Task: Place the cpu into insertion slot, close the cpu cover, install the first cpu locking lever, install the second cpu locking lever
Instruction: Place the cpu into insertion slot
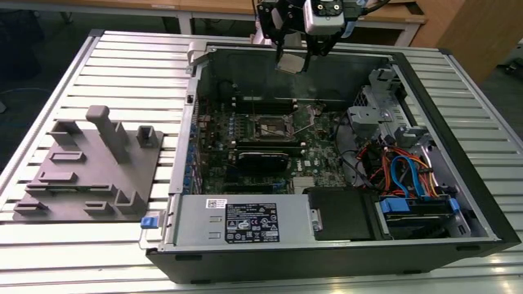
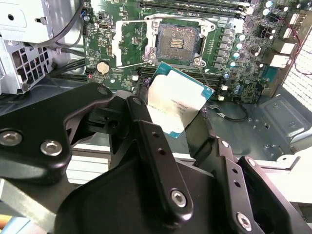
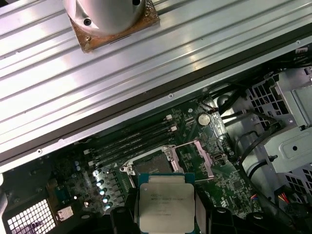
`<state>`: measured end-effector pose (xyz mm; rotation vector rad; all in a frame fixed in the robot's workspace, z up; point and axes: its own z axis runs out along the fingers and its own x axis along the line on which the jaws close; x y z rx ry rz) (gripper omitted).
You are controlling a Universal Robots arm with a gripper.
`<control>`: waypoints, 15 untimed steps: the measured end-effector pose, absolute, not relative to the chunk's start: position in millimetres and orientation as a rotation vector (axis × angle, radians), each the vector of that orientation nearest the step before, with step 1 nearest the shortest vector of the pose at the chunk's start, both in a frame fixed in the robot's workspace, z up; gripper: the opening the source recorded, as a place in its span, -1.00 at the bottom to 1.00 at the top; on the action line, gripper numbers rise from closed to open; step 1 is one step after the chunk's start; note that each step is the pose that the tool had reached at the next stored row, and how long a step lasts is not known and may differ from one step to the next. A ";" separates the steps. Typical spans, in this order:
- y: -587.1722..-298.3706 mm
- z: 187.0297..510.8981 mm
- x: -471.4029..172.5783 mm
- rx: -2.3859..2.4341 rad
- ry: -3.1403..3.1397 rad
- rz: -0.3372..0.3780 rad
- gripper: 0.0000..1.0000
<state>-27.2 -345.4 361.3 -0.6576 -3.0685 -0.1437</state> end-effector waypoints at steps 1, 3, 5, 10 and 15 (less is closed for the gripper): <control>-345.4 361.3 -27.2 -0.658 -3.068 -0.144 0.08; -345.4 361.3 -27.2 -0.658 -3.068 -0.144 0.08; -345.4 361.3 -27.2 -0.658 -3.068 -0.144 0.08; -345.4 361.3 -27.2 -0.677 -3.065 -0.144 0.08; -345.4 361.0 -27.2 -0.760 -3.048 -0.144 0.08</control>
